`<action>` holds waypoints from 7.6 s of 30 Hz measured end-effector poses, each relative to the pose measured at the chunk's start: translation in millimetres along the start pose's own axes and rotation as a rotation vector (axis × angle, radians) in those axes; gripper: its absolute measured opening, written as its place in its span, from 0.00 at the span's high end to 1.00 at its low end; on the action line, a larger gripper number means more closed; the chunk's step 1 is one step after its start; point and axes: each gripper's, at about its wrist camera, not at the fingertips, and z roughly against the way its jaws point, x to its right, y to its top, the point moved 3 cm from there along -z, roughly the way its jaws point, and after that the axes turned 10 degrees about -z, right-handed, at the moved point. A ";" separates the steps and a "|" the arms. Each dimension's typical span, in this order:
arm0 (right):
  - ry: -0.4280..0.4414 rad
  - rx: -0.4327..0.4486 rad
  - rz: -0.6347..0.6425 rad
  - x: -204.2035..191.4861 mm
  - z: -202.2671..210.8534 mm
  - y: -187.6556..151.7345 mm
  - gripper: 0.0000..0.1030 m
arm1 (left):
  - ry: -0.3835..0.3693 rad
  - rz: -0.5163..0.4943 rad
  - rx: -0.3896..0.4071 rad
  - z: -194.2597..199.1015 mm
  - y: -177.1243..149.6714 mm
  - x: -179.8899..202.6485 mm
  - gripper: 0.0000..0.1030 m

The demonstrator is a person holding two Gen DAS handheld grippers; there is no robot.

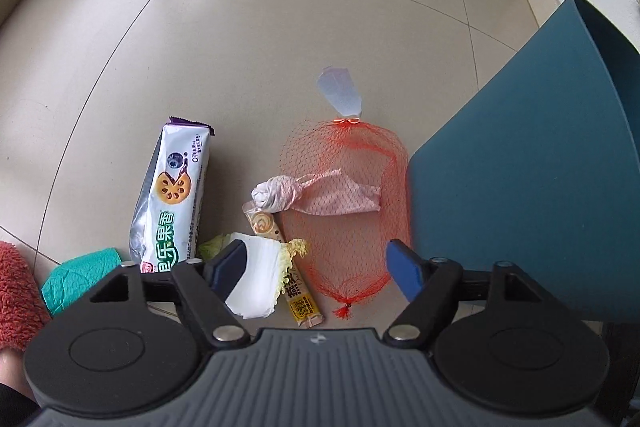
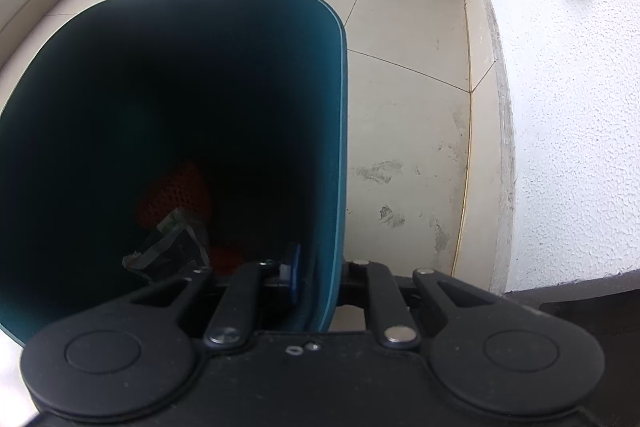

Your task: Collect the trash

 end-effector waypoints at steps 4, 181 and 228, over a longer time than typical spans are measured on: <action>-0.009 0.001 0.013 -0.1 0.6 0.1 0.87 | 0.037 -0.033 -0.095 -41.2 -28.2 -1.8 0.20; 0.012 0.027 -0.047 11.1 28.1 4.4 0.96 | 0.175 -0.029 0.049 71.3 49.2 23.5 0.87; 0.060 0.035 -0.070 28.7 32.2 -2.3 0.95 | -0.070 -0.326 -0.013 12.7 103.3 231.9 0.51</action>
